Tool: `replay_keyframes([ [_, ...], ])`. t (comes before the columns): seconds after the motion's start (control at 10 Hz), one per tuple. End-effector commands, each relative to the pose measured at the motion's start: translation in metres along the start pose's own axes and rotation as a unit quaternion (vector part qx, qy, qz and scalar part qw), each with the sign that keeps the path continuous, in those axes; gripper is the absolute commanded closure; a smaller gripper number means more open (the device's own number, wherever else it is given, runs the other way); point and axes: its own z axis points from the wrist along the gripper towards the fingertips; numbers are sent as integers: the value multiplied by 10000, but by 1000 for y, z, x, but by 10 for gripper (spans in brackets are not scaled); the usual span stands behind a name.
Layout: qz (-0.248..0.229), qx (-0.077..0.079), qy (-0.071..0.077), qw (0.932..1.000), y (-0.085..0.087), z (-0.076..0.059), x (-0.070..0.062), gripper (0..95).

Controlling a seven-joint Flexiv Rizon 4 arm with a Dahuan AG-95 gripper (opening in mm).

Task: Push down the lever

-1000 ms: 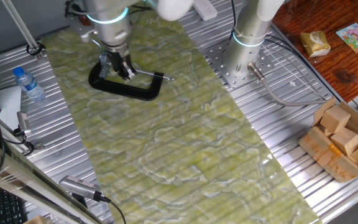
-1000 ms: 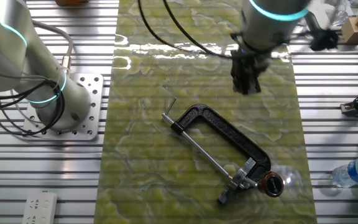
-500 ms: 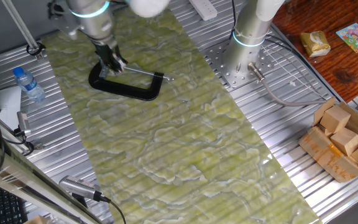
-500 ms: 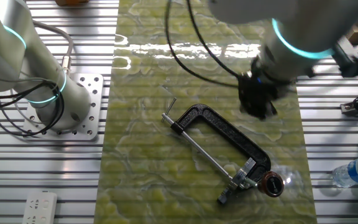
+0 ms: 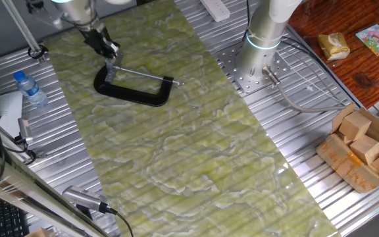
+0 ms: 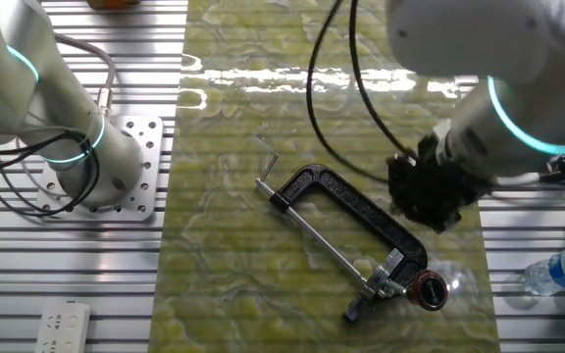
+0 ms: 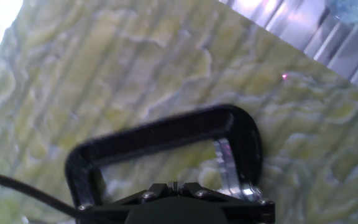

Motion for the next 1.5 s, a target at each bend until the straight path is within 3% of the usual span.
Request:
replay_keyframes([
  [0.1, 80, 60, -46, 9999, 1, 0, -1, 950],
  [0.5, 148, -2, -82, 9999, 2, 1, -4, 950],
  [0.8, 311, 83, 123, 9994, 5, -1, -7, 950],
  [1.1, 754, 71, 100, 9971, 5, -1, -7, 950],
  [1.2, 910, 168, 159, 9956, 5, -1, -7, 950],
  [1.3, 723, 290, 187, 9968, 5, -1, -7, 950],
  [1.5, 771, 255, 175, 9965, 5, -1, -7, 950],
])
